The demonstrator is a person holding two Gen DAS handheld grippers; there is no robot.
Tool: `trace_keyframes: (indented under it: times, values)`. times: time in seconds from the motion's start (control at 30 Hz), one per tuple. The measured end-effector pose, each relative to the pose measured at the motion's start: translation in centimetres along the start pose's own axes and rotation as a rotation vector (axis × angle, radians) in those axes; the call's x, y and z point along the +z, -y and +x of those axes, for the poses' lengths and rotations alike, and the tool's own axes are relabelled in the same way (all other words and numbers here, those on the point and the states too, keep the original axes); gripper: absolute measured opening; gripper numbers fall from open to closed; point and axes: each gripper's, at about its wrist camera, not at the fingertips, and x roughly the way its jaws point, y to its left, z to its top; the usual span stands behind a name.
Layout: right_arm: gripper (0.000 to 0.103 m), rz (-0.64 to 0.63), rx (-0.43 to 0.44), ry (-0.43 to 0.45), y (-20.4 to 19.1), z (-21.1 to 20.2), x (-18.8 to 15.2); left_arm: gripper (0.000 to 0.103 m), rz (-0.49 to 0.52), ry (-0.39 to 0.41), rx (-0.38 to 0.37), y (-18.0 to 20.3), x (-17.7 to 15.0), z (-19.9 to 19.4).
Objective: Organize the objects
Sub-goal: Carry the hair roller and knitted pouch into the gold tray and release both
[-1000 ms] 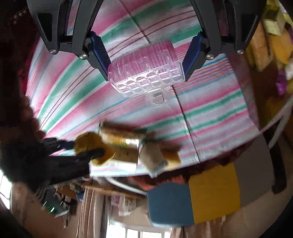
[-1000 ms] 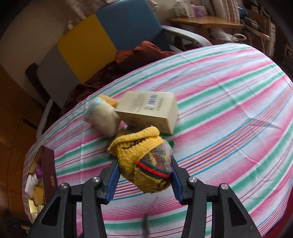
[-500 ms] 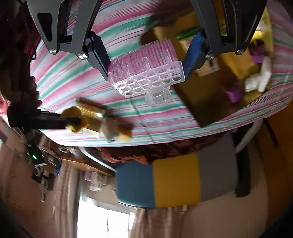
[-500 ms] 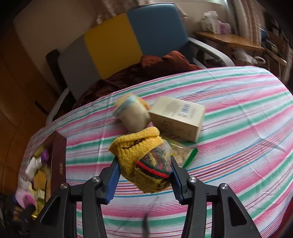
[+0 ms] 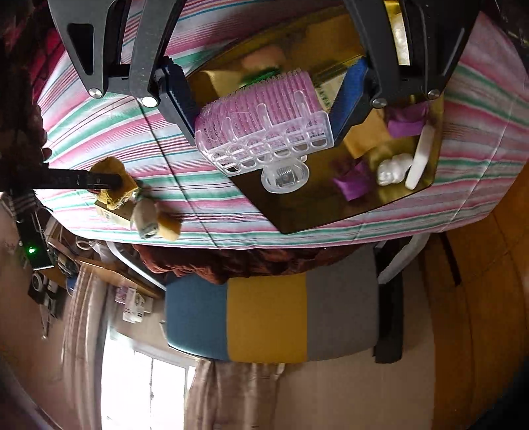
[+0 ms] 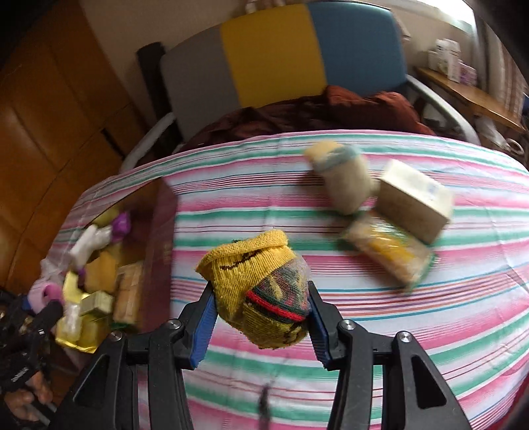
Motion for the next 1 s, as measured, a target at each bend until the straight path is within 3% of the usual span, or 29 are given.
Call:
trace_keyframes:
  times: [0.43,0.73,1.0]
  values:
    - [0.050,-0.180,0.188,-0.040,-12.1,1.5,-1.0,0.075,-0.099,-0.029,0.033,-4.6,-2.0,-0.4]
    - [0.050,-0.221,0.215,-0.059,-15.5,3.3,0.3,0.075,-0.181,-0.042,0.055,-7.9,-2.9,-0.3]
    - [0.050,-0.208,0.207,-0.043,-16.9,4.6,3.1,0.075,-0.207,-0.038,0.071,-9.3,-1.6,0.5]
